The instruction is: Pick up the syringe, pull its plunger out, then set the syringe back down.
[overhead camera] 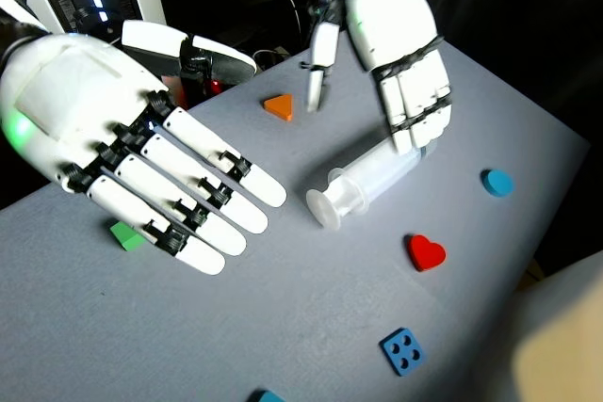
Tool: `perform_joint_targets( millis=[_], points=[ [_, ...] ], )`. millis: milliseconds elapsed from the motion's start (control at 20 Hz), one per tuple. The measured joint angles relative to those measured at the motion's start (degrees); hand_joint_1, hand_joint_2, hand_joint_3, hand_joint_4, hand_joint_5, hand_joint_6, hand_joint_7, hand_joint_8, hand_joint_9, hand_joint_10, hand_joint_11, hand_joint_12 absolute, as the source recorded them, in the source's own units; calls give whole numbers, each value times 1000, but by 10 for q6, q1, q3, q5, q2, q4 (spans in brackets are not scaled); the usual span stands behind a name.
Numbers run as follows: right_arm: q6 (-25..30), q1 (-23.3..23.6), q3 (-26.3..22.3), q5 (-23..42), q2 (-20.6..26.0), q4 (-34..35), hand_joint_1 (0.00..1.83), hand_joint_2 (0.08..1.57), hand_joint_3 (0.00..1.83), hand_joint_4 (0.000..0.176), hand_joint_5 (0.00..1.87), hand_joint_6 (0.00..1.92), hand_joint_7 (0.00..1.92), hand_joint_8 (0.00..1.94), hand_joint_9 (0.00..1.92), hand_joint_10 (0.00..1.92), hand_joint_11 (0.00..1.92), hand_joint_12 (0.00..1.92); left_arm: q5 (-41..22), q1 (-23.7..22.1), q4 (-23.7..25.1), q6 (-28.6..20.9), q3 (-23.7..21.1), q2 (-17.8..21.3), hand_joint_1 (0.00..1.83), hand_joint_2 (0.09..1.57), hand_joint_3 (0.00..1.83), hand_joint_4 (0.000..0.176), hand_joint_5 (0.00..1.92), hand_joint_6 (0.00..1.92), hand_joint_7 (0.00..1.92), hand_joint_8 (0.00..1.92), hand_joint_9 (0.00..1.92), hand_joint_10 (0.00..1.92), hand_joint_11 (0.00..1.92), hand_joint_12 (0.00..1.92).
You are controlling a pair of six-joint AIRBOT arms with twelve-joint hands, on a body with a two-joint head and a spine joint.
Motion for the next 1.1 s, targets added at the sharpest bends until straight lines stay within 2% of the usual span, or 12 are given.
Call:
perform_joint_targets(
  millis=[50,200,450,500,550,600,700,800,1000,1050,1100],
  points=[
    [7,0,5,-7,0,-3,0,980,0,0,120,8,129,8,98,10,0,398,6,4,3,0,6,-8,786,930,0,0,108,0,82,0,67,1,0,279],
    [27,-7,16,-24,0,-12,0,980,0,0,122,6,141,10,106,10,0,415,26,22,5,-1,22,-29,805,923,0,0,103,0,79,2,58,0,0,264],
    [99,-20,27,-29,-2,-45,0,993,3,0,112,0,129,0,101,1,0,427,58,60,33,-81,57,-65,847,950,6,0,130,7,93,5,55,0,0,252],
    [101,-24,27,-29,-4,-52,0,991,2,0,110,0,138,4,102,2,0,422,62,64,39,-85,63,-72,853,956,5,0,120,2,87,1,52,0,0,239],
    [102,-25,27,-30,-5,-60,0,991,1,0,133,4,185,10,147,10,0,503,66,67,45,-85,72,-83,859,954,2,0,98,0,80,1,59,2,0,261],
    [100,-26,26,-28,-5,-62,0,990,0,0,100,2,145,4,112,5,0,401,72,72,52,-87,80,-93,860,955,2,0,99,3,92,5,69,5,0,267],
    [95,-32,27,-23,-5,-67,0,988,0,0,93,2,133,2,106,4,0,394,74,89,76,-127,93,-108,867,953,1,0,133,14,92,5,67,4,0,269],
    [92,-32,27,-23,-5,-56,0,986,0,0,125,7,171,7,124,5,0,444,75,106,78,-146,108,-121,875,948,0,0,163,21,92,3,69,4,0,270],
    [92,-32,27,-21,-6,-67,0,988,0,0,88,1,97,3,61,3,0,247,63,139,107,-184,129,-131,887,941,0,0,173,11,147,19,73,2,0,292],
    [92,-32,27,-21,-6,-67,0,988,0,0,88,1,116,3,74,3,0,315,59,145,115,-191,135,-133,885,948,0,0,115,1,129,9,56,0,0,289],
    [92,-32,27,-19,-6,-67,0,988,0,0,115,8,148,7,104,9,0,392,52,152,128,-202,141,-135,912,925,0,0,224,16,174,6,72,3,0,290]
  ],
)
